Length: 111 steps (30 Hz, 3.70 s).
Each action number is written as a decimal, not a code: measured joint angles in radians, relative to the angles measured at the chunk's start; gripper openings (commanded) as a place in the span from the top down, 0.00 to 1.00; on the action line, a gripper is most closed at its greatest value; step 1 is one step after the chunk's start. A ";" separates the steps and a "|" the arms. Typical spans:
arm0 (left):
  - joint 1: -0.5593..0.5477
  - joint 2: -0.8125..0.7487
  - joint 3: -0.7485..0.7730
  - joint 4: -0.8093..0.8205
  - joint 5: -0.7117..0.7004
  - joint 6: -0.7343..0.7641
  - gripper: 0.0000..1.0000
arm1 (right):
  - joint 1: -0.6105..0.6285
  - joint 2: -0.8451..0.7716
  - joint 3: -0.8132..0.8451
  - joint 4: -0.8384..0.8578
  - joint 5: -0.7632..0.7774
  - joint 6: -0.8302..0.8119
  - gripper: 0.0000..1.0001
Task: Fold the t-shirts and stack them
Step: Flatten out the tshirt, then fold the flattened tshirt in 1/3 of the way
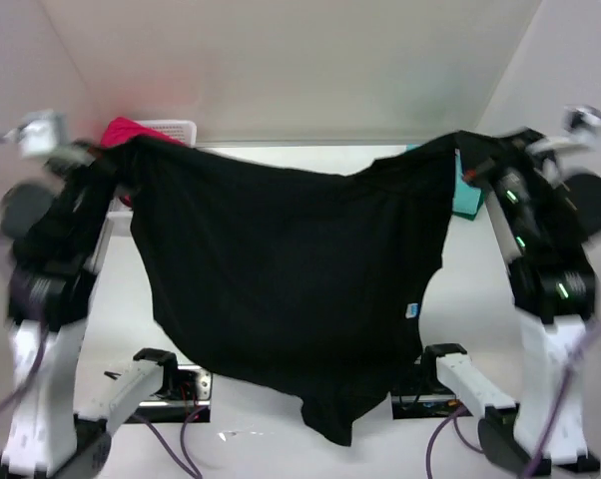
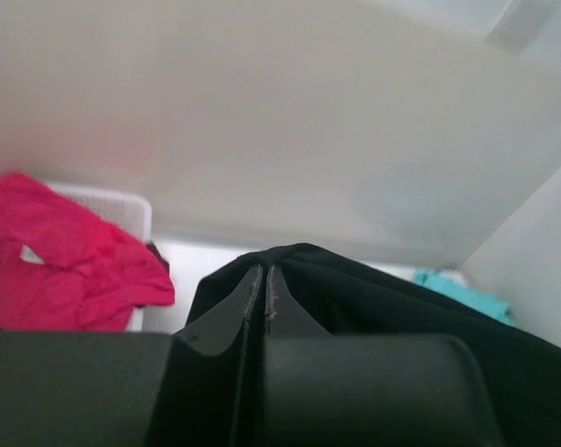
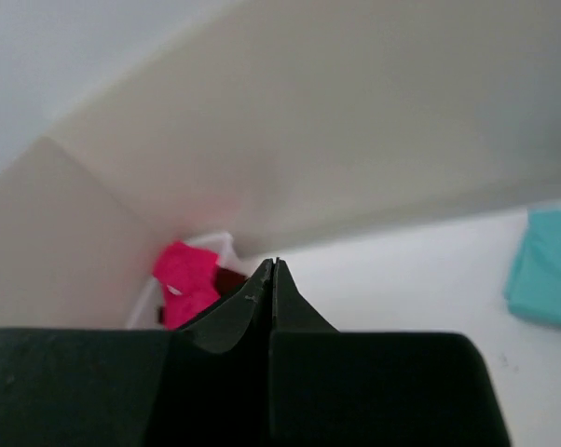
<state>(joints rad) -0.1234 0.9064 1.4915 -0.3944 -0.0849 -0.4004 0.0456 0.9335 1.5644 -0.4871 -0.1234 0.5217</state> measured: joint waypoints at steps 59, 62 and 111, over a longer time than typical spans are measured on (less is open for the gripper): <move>0.129 1.364 0.396 0.216 0.145 -0.017 1.00 | -0.034 0.846 -0.221 0.351 0.026 0.031 1.00; 0.130 1.361 0.390 0.215 0.153 -0.014 1.00 | -0.032 0.784 -0.280 0.365 0.002 0.053 1.00; 0.127 1.072 -0.124 0.244 0.060 -0.074 0.98 | 0.061 0.432 -0.916 0.397 -0.039 0.240 0.65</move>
<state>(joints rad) 0.0032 1.9785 1.3678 -0.1509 -0.0245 -0.4743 0.1070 1.3651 0.6487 -0.0897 -0.1628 0.7622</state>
